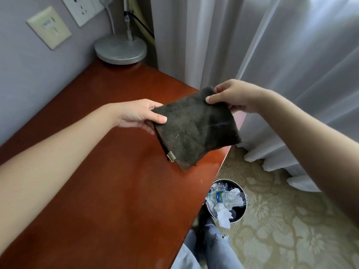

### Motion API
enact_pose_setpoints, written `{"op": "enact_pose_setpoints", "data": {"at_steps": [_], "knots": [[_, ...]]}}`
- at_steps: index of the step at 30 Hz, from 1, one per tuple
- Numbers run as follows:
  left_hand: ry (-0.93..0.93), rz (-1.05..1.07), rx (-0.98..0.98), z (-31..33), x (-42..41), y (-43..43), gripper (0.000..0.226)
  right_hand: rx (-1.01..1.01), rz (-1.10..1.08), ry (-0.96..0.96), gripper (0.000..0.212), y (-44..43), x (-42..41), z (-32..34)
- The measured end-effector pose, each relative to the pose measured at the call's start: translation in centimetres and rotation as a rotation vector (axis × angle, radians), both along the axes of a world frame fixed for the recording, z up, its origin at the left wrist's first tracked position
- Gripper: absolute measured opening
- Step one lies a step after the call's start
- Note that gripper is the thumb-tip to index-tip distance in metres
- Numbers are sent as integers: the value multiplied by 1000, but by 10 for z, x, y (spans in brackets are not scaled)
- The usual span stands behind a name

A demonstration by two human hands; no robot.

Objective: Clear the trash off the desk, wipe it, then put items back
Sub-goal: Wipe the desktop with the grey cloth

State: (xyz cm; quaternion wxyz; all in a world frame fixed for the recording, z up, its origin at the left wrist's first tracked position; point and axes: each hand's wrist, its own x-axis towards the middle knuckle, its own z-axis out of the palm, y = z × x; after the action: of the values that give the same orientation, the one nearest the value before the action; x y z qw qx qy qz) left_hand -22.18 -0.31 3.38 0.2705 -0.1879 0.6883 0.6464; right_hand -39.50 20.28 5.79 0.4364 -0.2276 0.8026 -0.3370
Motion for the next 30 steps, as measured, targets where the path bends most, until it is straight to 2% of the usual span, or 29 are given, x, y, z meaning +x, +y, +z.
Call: {"op": "enact_pose_setpoints", "data": {"at_steps": [2, 5, 8, 11, 13, 15, 17, 20, 24, 26, 28, 30], "knots": [[-40, 95, -120, -14, -13, -2, 27, 73, -53, -86, 19, 1, -4, -30], [17, 276, -271, -44, -40, 2, 17, 34, -166, -112, 20, 6, -15, -67], [140, 353, -452, -67, -65, 8, 18, -39, -236, 54, 15, 12, -26, -85], [309, 376, -551, -71, -78, 12, 22, -155, -231, 330, 16, 21, -33, -95], [416, 370, -550, -69, -77, 11, 27, -268, -141, 569, 18, 31, -31, -96], [454, 276, -509, -66, -66, 7, 40, -329, 79, 786, 17, 45, -27, -97], [483, 127, -478, -70, -48, 5, 59, -313, 303, 885, 18, 60, -19, -105], [446, -19, -504, -84, -23, 12, 67, -288, 443, 867, 21, 75, 0, -113], [470, -1, -528, -89, -12, 15, 57, -345, 339, 793, 23, 77, 14, -101], [471, -25, -551, -84, -10, 11, 47, -319, 429, 831, 22, 80, 20, -100], [469, -128, -676, -83, -10, 9, 46, -241, 635, 887, 27, 86, 26, -109], [468, -192, -819, -85, -13, 13, 52, -179, 689, 858, 30, 88, 32, -113]]}}
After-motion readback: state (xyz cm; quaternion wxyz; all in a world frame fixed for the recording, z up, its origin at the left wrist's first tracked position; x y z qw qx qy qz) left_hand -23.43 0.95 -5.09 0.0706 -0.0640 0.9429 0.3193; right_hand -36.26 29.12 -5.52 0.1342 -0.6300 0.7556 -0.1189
